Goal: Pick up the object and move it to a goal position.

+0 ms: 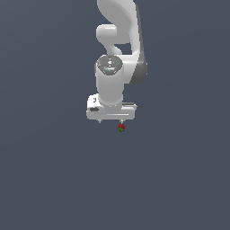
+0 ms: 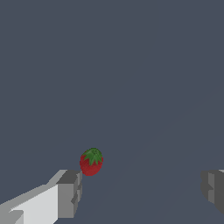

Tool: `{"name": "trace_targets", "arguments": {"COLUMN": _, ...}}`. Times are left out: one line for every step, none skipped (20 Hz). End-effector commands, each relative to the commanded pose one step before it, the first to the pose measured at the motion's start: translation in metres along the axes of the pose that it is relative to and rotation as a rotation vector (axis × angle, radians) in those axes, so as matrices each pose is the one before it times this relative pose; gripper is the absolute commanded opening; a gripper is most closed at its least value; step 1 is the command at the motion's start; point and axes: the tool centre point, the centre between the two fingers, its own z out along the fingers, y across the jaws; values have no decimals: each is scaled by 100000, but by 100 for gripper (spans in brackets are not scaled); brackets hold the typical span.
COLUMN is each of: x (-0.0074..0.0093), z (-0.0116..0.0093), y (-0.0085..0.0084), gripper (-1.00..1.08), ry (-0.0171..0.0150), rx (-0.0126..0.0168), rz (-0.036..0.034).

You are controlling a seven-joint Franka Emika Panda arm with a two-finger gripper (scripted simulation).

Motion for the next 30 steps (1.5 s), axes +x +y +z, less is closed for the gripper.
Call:
{"name": "trace_targets", "arguments": {"x": 0, "z": 0, "y": 1, "gripper": 100, "ry": 0, "rx": 0, "rz": 0}}
{"name": "trace_targets", "arguments": {"x": -11, "z": 9, "y": 2, "gripper": 100, "ry": -54, "rx": -25, "rz": -77}}
{"name": "trace_targets", "arguments": {"x": -30, "z": 31, "y": 5, "gripper": 100, "ry": -166, "rx": -72, "rz": -231}}
{"name": "trace_targets", "arguments": {"x": -49, "z": 46, "y": 14, "gripper": 100, "ry": -266, "rx": -115, "rz": -387}}
{"name": "trace_targets", "arguments": {"x": -65, "z": 55, "y": 25, "gripper": 100, "ry": -360, "rx": -158, "rz": -564}}
{"name": "trace_targets", "arguments": {"x": -71, "z": 55, "y": 34, "gripper": 100, "ry": -421, "rx": -188, "rz": -738}}
{"name": "trace_targets", "arguments": {"x": -58, "z": 33, "y": 42, "gripper": 100, "ry": -373, "rx": -171, "rz": -762}}
{"name": "trace_targets", "arguments": {"x": -35, "z": 7, "y": 41, "gripper": 100, "ry": -257, "rx": -124, "rz": -636}}
{"name": "trace_targets", "arguments": {"x": -16, "z": -9, "y": 31, "gripper": 100, "ry": -151, "rx": -78, "rz": -473}}
{"name": "trace_targets", "arguments": {"x": -4, "z": -16, "y": 24, "gripper": 100, "ry": -63, "rx": -36, "rz": -275}}
{"name": "trace_targets", "arguments": {"x": 2, "z": -13, "y": 18, "gripper": 100, "ry": -7, "rx": -8, "rz": -97}}
{"name": "trace_targets", "arguments": {"x": 12, "z": 11, "y": -29, "gripper": 100, "ry": 0, "rx": 0, "rz": 0}}
{"name": "trace_targets", "arguments": {"x": -3, "z": -4, "y": 3, "gripper": 100, "ry": 66, "rx": 34, "rz": 205}}
{"name": "trace_targets", "arguments": {"x": -2, "z": 24, "y": -25, "gripper": 100, "ry": 50, "rx": 34, "rz": 311}}
{"name": "trace_targets", "arguments": {"x": -7, "z": 43, "y": -40, "gripper": 100, "ry": 46, "rx": 39, "rz": 427}}
{"name": "trace_targets", "arguments": {"x": -13, "z": 59, "y": -51, "gripper": 100, "ry": 45, "rx": 45, "rz": 549}}
{"name": "trace_targets", "arguments": {"x": -19, "z": 76, "y": -64, "gripper": 100, "ry": 46, "rx": 52, "rz": 669}}
{"name": "trace_targets", "arguments": {"x": -25, "z": 92, "y": -76, "gripper": 100, "ry": 48, "rx": 59, "rz": 793}}
{"name": "trace_targets", "arguments": {"x": -30, "z": 107, "y": -88, "gripper": 100, "ry": 52, "rx": 67, "rz": 912}}
{"name": "trace_targets", "arguments": {"x": -35, "z": 120, "y": -96, "gripper": 100, "ry": 61, "rx": 76, "rz": 1036}}
{"name": "trace_targets", "arguments": {"x": -40, "z": 132, "y": -107, "gripper": 100, "ry": 74, "rx": 87, "rz": 1164}}
{"name": "trace_targets", "arguments": {"x": -45, "z": 145, "y": -118, "gripper": 100, "ry": 87, "rx": 99, "rz": 1298}}
{"name": "trace_targets", "arguments": {"x": -51, "z": 157, "y": -126, "gripper": 100, "ry": 95, "rx": 108, "rz": 1423}}
{"name": "trace_targets", "arguments": {"x": -60, "z": 171, "y": -134, "gripper": 100, "ry": 100, "rx": 116, "rz": 1552}}
{"name": "trace_targets", "arguments": {"x": -69, "z": 186, "y": -144, "gripper": 100, "ry": 104, "rx": 123, "rz": 1678}}
{"name": "trace_targets", "arguments": {"x": -78, "z": 199, "y": -151, "gripper": 100, "ry": 110, "rx": 130, "rz": 1810}}
{"name": "trace_targets", "arguments": {"x": -88, "z": 212, "y": -158, "gripper": 100, "ry": 117, "rx": 139, "rz": 1943}}
{"name": "trace_targets", "arguments": {"x": -99, "z": 225, "y": -164, "gripper": 100, "ry": 123, "rx": 146, "rz": 2078}}
{"name": "trace_targets", "arguments": {"x": -111, "z": 238, "y": -168, "gripper": 100, "ry": 129, "rx": 153, "rz": 2214}}
{"name": "trace_targets", "arguments": {"x": -123, "z": 251, "y": -172, "gripper": 100, "ry": 135, "rx": 159, "rz": 2351}}
